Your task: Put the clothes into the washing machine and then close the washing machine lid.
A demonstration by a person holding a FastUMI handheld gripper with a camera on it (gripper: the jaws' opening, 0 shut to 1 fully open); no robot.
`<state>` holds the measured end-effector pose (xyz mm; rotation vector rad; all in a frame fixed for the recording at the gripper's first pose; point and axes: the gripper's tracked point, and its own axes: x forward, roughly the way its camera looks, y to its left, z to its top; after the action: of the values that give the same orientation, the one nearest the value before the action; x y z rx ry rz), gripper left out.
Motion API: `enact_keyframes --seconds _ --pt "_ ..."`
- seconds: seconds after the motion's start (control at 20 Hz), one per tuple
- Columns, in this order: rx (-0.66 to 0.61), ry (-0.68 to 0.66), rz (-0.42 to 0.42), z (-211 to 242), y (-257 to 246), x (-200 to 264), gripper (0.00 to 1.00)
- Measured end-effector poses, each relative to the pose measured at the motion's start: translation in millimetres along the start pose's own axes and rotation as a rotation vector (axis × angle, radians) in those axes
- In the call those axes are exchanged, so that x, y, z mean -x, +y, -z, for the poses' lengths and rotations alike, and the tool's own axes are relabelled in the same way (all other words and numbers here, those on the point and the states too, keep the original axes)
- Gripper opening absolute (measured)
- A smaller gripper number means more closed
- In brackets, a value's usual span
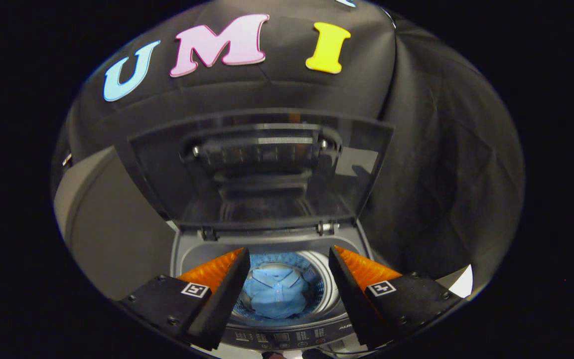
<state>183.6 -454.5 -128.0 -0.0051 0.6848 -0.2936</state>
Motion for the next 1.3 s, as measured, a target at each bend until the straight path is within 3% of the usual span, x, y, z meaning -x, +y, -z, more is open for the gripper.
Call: enact_keyframes --seconds 0.3,0.55,0.9,1.1,1.3 --pt "-0.041 -0.138 -0.015 -92.1 9.3 18.7 0.99" --pt "-0.053 -0.196 -0.054 -141.6 22.6 10.6 0.99" --pt "-0.014 -0.155 -0.061 -166.7 33.5 -29.7 0.99" --pt "0.000 -0.028 -0.076 -145.5 35.7 -54.3 0.99" --pt "-0.006 -0.050 -0.071 -145.0 32.5 -50.1 0.99"
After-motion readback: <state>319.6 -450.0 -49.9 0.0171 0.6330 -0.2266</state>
